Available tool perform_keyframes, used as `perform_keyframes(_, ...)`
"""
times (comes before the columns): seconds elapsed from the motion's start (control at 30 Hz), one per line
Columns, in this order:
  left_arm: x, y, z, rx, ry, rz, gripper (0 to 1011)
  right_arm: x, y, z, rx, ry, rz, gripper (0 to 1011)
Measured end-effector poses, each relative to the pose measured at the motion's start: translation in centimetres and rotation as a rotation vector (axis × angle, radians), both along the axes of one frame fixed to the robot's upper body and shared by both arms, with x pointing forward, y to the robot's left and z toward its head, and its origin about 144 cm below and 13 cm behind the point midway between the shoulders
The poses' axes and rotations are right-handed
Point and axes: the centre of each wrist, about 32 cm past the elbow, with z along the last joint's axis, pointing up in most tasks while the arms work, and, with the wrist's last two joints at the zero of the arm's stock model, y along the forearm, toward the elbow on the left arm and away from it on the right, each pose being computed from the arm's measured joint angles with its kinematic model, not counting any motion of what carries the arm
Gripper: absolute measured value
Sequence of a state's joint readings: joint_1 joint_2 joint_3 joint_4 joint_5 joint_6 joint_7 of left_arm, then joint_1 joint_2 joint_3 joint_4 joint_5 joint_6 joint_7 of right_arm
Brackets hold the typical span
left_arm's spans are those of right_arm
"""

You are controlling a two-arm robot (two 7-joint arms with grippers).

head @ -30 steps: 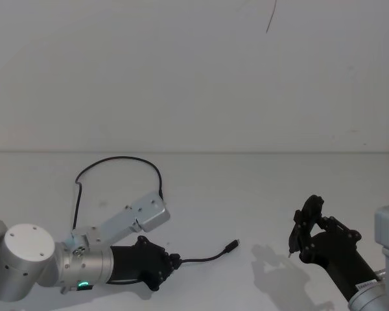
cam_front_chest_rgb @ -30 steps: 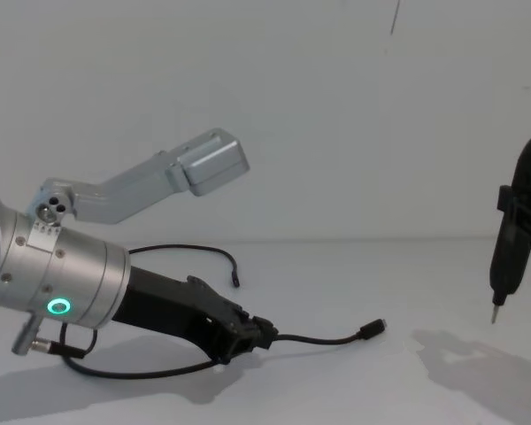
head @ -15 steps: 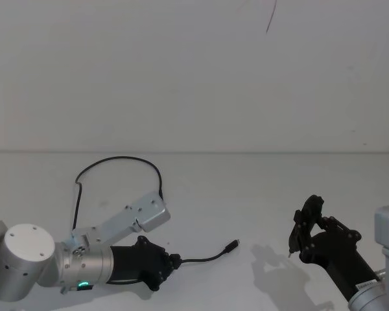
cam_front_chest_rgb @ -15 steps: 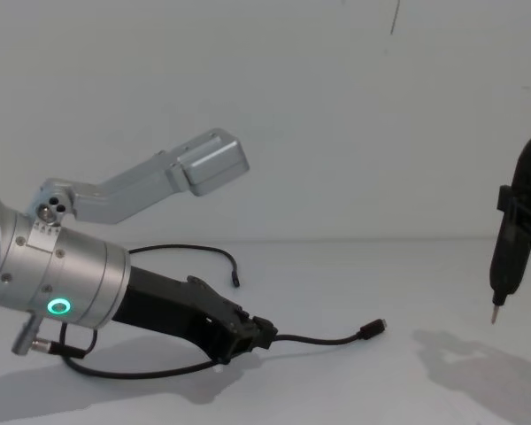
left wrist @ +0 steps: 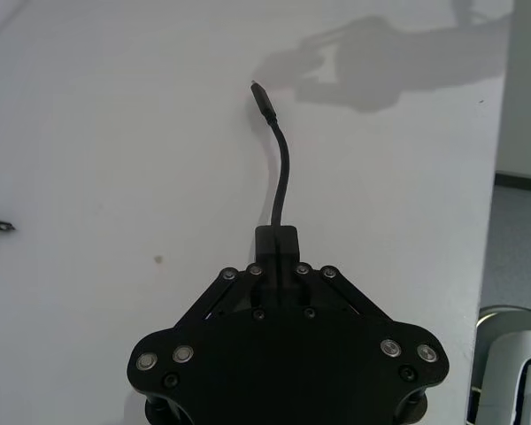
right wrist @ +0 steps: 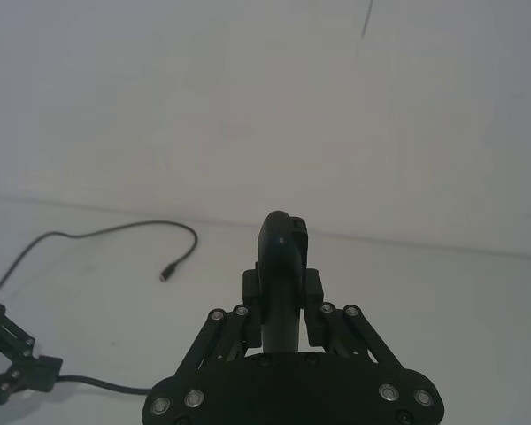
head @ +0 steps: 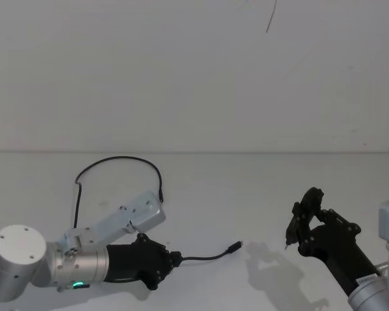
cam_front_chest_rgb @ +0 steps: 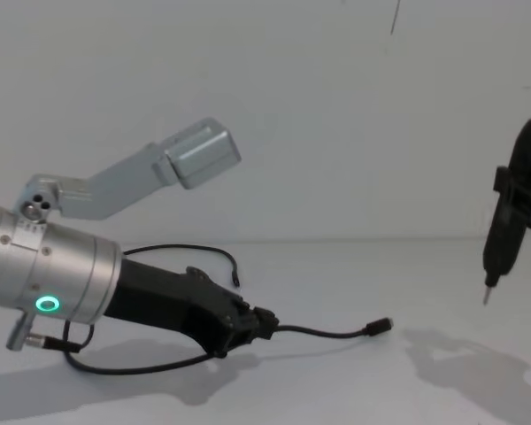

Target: Pick up the data cable with the one hand.

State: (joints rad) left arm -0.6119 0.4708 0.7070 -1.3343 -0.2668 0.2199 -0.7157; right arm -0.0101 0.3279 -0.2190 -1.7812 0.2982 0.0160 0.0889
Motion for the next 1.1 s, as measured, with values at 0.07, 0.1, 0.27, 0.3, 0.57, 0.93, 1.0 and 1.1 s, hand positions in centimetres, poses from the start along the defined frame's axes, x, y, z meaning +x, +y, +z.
perform_keyframes(0.07,-0.1,0.4,0.1,-0.012,-0.013,-0.011,28,0.0,0.0,0.1,0.002,-0.004,0.002,263)
perform_keyframes(0.1,-0.1,0.5,0.1,-0.017,-0.02,-0.016,28,0.0,0.1,0.2,0.009,-0.013,0.007,263)
perform_keyframes(0.27,-0.3,1.5,0.4,-0.045,-0.054,-0.039,28,0.1,0.2,0.9,0.028,-0.043,0.025,263)
perform_keyframes(0.3,-0.4,1.7,0.5,-0.052,-0.064,-0.045,28,0.1,0.2,0.9,0.03,-0.047,0.028,263)
perform_keyframes(0.57,-0.8,3.1,1.0,-0.085,-0.114,-0.065,28,-0.1,0.5,1.8,0.058,-0.088,0.056,263)
perform_keyframes(0.93,-1.4,4.5,1.5,-0.122,-0.16,-0.083,28,-0.3,0.8,2.3,0.089,-0.113,0.081,263)
perform_keyframes(1.0,-1.5,4.6,1.6,-0.126,-0.165,-0.085,28,-0.3,0.9,2.4,0.098,-0.115,0.088,263)
perform_keyframes(1.1,-1.6,4.8,1.6,-0.131,-0.172,-0.089,28,-0.3,1.0,2.4,0.105,-0.116,0.093,263)
